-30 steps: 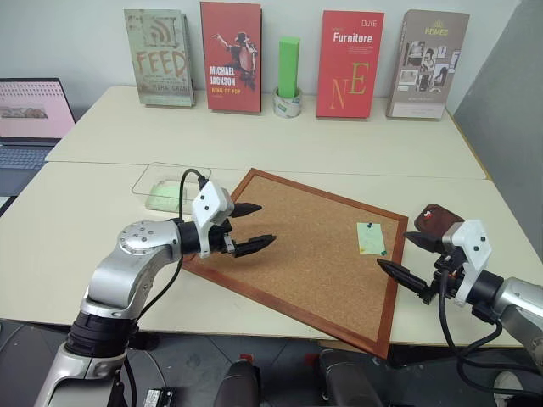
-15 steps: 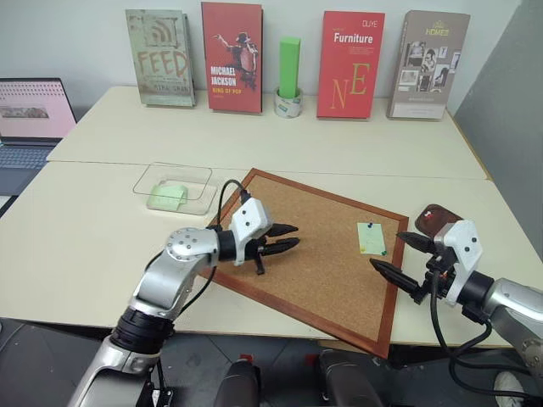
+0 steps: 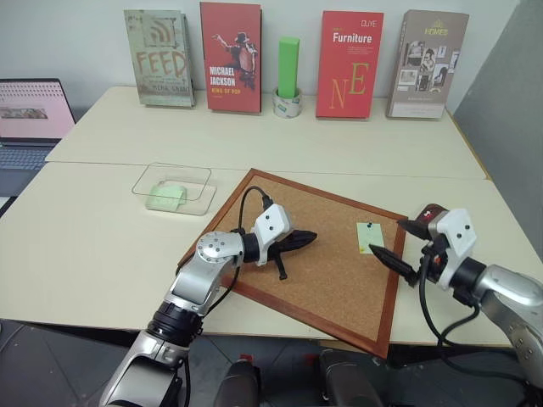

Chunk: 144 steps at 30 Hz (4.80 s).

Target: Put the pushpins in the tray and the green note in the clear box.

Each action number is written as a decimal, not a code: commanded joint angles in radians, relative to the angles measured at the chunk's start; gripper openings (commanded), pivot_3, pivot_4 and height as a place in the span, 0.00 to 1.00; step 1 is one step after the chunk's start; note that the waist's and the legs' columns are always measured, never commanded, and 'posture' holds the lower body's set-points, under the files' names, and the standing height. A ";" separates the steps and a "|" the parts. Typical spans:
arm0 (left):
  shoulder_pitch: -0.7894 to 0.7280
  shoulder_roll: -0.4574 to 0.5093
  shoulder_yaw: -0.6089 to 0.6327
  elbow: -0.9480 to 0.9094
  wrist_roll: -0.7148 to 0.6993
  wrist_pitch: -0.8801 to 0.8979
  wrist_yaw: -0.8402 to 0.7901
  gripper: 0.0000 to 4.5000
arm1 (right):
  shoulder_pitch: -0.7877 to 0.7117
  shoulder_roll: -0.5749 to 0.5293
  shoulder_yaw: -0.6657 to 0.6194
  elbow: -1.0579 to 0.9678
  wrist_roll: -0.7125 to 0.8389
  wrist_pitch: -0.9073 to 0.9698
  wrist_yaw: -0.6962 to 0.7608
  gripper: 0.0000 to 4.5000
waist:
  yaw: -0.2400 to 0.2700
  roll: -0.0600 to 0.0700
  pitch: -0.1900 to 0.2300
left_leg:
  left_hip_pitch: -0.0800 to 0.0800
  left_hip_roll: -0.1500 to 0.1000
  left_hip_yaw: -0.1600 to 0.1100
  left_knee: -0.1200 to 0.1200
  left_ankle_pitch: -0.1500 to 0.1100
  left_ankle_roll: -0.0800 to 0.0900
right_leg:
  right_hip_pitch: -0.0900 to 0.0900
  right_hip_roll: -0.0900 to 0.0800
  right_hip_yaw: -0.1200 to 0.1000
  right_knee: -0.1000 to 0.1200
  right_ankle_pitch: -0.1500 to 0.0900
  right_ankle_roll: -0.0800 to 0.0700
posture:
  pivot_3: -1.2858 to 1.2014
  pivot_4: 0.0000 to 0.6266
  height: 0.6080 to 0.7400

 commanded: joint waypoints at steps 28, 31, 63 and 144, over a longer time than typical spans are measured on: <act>0.074 0.017 -0.039 -0.029 0.060 -0.015 -0.027 0.00 | -0.306 0.112 0.167 0.445 -0.233 -0.099 -0.013 0.61 | -0.002 0.001 0.000 | 0.001 0.000 0.000 -0.001 0.000 0.000 | 0.000 0.000 0.000 0.001 0.001 0.002 | 0.52 0.24 1.00; 0.076 0.017 -0.039 -0.034 0.061 -0.011 -0.025 0.00 | -0.310 0.109 0.183 0.452 -0.252 -0.105 -0.009 0.47 | -0.002 0.001 0.000 | 0.001 0.000 0.000 -0.001 0.000 0.000 | 0.000 0.000 0.000 0.001 0.001 0.002 | 0.52 0.24 1.00; 0.087 0.020 -0.062 -0.024 0.098 -0.008 -0.017 0.00 | -0.296 0.118 0.085 0.279 -0.189 0.002 -0.050 0.02 | -0.001 0.001 0.000 | 0.001 0.000 0.000 -0.001 0.000 0.000 | 0.001 0.000 0.000 0.001 0.001 0.002 | 0.52 0.24 1.00; 0.085 0.034 -0.060 0.001 0.111 -0.042 -0.018 0.00 | 0.062 0.129 0.054 0.076 -0.215 -0.043 -0.047 0.60 | -0.001 0.003 -0.002 | 0.004 0.000 0.000 -0.002 0.000 0.000 | 0.003 0.000 0.001 -0.002 -0.002 -0.003 | 0.52 0.24 1.00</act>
